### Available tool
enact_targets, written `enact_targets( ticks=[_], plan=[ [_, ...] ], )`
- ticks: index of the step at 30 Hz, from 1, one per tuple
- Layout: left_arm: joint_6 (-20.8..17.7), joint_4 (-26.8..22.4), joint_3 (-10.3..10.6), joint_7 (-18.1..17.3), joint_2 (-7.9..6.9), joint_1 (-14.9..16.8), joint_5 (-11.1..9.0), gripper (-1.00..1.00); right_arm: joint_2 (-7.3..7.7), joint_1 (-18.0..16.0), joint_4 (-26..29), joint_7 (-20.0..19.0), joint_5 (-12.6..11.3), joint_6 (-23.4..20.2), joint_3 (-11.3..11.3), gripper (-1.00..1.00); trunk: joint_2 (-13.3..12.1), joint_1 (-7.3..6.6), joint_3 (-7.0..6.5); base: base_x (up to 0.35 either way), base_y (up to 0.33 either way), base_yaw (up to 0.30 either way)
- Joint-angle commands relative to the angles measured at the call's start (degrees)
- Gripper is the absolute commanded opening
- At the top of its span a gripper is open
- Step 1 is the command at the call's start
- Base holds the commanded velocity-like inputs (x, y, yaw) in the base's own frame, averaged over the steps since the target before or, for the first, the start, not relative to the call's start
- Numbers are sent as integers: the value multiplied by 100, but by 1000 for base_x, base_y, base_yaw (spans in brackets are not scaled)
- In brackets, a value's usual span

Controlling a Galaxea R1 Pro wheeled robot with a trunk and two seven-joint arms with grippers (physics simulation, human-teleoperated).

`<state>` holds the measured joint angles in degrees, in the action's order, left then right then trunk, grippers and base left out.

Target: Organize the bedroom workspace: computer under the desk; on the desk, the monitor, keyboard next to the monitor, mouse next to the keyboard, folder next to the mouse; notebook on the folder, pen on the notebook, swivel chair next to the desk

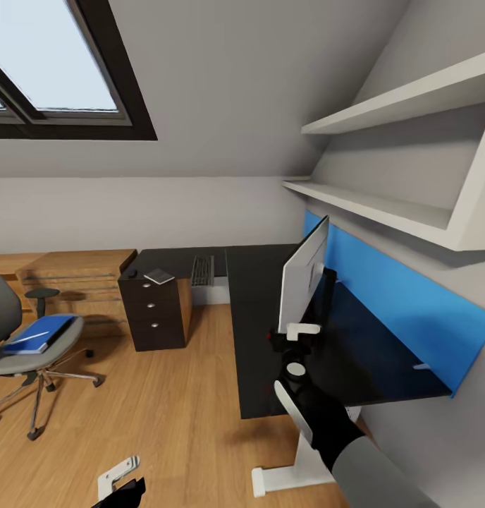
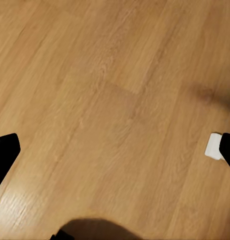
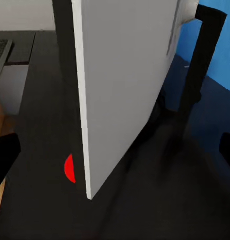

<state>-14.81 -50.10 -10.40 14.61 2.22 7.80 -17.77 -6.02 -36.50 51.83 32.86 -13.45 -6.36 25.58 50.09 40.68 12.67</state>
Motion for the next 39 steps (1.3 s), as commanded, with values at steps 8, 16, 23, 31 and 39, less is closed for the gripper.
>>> enact_targets(
  ticks=[8, 16, 23, 31, 39],
  plan=[
    [-22, -3, -11, 24, 7, 2, -60, 100, -1, 3, 3, 549, 660, 165, 234, 100, 6, 2, 8, 104, 3, 0],
    [-22, 0, -12, 24, 20, 2, -60, 100, -34, 2, 8, 1070, 1047, 399, 351, 100, 6, 2, 8, 91, 0, 0],
    [-22, 0, -13, 24, 24, 2, -60, 100, -39, 2, -33, 1306, 1391, 1275, 351, 100, 6, 2, 8, 4, 0, 0],
    [-22, 0, -9, 24, 24, 2, -60, 100, -39, 2, -48, 1375, 1493, 1410, 366, 100, 6, 2, 8, 0, 0, 0],
    [-22, 0, -8, 24, 24, 2, -60, 100, -39, 2, -50, 1381, 1502, 1426, 369, 100, 6, 2, 8, 103, 94, 0]
  ],
)
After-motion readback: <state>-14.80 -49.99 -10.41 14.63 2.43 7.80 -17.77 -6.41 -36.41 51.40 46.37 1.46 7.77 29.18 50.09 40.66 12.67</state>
